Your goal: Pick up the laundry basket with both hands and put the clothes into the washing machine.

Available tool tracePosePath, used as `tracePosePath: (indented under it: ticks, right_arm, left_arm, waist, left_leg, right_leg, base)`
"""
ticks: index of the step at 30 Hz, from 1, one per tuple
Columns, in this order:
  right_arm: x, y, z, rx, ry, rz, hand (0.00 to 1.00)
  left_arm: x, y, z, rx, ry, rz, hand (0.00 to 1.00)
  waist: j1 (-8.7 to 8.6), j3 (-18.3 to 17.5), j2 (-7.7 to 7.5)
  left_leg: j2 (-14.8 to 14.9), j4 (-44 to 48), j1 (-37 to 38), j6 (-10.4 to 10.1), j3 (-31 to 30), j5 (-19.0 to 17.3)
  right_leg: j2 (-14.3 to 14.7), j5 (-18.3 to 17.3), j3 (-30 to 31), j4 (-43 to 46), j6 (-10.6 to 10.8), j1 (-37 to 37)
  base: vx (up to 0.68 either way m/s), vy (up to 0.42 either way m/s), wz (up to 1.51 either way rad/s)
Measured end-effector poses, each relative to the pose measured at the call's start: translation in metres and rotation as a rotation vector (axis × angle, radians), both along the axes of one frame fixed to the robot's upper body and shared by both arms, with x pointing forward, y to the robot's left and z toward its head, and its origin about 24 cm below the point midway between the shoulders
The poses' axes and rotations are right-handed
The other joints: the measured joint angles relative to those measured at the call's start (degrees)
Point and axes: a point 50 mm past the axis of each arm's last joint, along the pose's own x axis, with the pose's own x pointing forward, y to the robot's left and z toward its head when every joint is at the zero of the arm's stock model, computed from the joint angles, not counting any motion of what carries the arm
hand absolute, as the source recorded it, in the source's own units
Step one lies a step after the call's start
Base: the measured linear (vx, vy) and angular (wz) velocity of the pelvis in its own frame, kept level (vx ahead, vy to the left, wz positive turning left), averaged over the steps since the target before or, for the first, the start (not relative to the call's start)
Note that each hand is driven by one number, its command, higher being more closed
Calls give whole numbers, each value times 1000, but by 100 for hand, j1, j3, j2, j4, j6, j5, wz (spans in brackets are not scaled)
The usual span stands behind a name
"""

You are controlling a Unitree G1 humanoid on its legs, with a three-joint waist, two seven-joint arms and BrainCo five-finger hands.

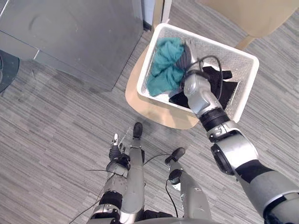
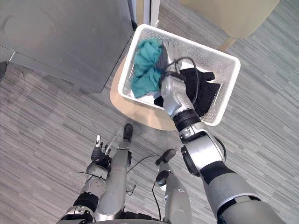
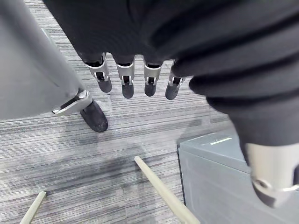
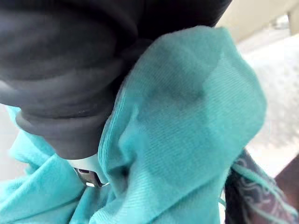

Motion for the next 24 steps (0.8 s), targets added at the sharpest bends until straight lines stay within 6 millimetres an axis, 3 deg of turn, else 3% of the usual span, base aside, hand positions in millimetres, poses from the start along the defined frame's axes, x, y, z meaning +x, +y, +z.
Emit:
tracePosePath:
  ticks: [3,9,14,17,19,24]
  right_arm:
    - [-11,2,13,117,-81,29,100]
    - [-23,-11,2,337,-111,33,100]
    - [-27,-29,16,465,-178,63,100]
    - [-36,-42,4,496,-203,71,100]
    - [-45,-47,-21,490,-181,73,100]
    - [-58,-39,-54,442,-117,132,100]
  left_arm:
    - [-1,0,-2,19,13,-15,0]
    - [-6,-4,-8,81,52,-86,0]
    - [-17,-1,-10,197,63,-176,0]
    - [-24,-4,3,270,-11,-238,0]
    - [-32,-4,20,303,-102,-240,0]
    - [-41,6,68,409,-300,-189,0]
  waist:
    - [-8,-1,-2]
    - [-11,-10,-17]
    - [-44,-119,-176]
    - [-49,-371,-210]
    - [-86,-698,-208]
    - [-207,-1019,-173]
  left_leg:
    - [13,-26,198,-2,68,2]
    - [-14,-90,714,-5,117,3]
    - [-47,-376,1151,-34,224,141]
    - [-147,-454,1350,-33,227,141]
    - [-222,-522,1497,-29,221,138]
    - [-319,-638,1824,3,242,118]
  right_leg:
    - [-24,-16,66,68,-15,111]
    - [-178,-292,123,484,-11,418]
    - [-306,-487,219,817,-34,528]
    - [-416,-657,236,1030,-12,616]
    - [-504,-758,234,1122,36,705]
    - [-577,-809,269,1144,66,945]
  base:
    - [-34,44,-6]
    - [-18,20,2]
    - [-30,1,-2]
    - [-14,8,8]
    - [43,14,10]
    - [38,9,0]
